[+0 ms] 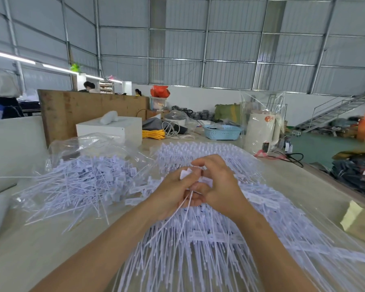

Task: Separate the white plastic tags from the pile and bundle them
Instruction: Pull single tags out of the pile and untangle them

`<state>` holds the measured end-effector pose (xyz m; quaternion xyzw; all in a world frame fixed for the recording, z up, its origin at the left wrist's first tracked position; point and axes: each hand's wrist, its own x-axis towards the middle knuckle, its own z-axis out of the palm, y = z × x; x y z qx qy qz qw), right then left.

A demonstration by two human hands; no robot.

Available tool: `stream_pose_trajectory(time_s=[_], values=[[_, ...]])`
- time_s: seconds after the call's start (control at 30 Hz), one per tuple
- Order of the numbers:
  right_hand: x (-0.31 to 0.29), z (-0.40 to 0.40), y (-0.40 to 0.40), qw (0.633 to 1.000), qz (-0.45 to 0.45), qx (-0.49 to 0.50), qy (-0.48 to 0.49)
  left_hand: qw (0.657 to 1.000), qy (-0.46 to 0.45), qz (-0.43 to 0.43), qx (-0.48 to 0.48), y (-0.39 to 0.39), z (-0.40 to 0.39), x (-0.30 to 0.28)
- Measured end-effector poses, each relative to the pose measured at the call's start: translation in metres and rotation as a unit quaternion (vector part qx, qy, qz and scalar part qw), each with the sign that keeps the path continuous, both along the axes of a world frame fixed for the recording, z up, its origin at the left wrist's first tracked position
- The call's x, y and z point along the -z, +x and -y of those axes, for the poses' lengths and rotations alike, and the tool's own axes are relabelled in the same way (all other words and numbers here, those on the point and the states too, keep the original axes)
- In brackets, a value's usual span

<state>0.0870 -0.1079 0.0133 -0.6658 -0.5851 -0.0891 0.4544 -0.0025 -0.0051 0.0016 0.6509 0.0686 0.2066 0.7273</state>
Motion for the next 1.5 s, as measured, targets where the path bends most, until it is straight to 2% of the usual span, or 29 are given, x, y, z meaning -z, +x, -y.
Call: stream_pose_trajectory(time_s=[0.1, 0.17, 0.23, 0.3, 0.5, 0.77, 0.97, 1.17, 1.33, 1.43, 1.5], values=[[0.0, 0.001, 0.004, 0.998, 0.045, 0.045, -0.001, 0.997, 0.034, 0.02, -0.064, -0.001, -0.003, 0.002], [0.001, 0.003, 0.008, 0.997, 0.012, 0.071, -0.018, 0.994, 0.055, 0.027, -0.085, -0.001, -0.006, 0.001], [0.001, 0.005, 0.012, 0.994, -0.021, 0.081, -0.075, 0.993, 0.052, 0.043, -0.096, 0.0, -0.006, 0.001], [0.001, 0.006, 0.014, 0.991, -0.022, 0.067, -0.11, 0.991, 0.061, 0.048, -0.105, 0.002, -0.005, 0.001], [-0.001, 0.009, 0.017, 0.993, -0.01, 0.064, -0.097, 0.991, 0.106, 0.041, -0.064, 0.0, 0.0, 0.003], [0.0, 0.01, 0.014, 0.987, -0.02, 0.025, -0.155, 0.975, 0.162, 0.028, -0.148, 0.003, 0.008, 0.007], [0.006, 0.007, 0.015, 0.974, 0.115, 0.113, -0.158, 0.967, 0.183, -0.039, -0.176, 0.008, 0.004, 0.009], [0.005, 0.009, 0.009, 0.94, 0.249, 0.131, -0.196, 0.97, 0.198, -0.095, -0.102, -0.001, -0.003, 0.003], [0.003, 0.008, 0.009, 0.952, 0.209, 0.086, -0.206, 0.973, 0.183, -0.136, -0.03, -0.011, -0.013, -0.007], [0.001, 0.01, 0.009, 0.978, 0.064, -0.012, -0.199, 0.977, 0.17, -0.126, 0.041, -0.018, -0.017, -0.01], [-0.004, 0.015, 0.008, 0.979, -0.015, -0.074, -0.188, 0.979, 0.149, -0.108, 0.085, -0.022, -0.018, -0.01]])
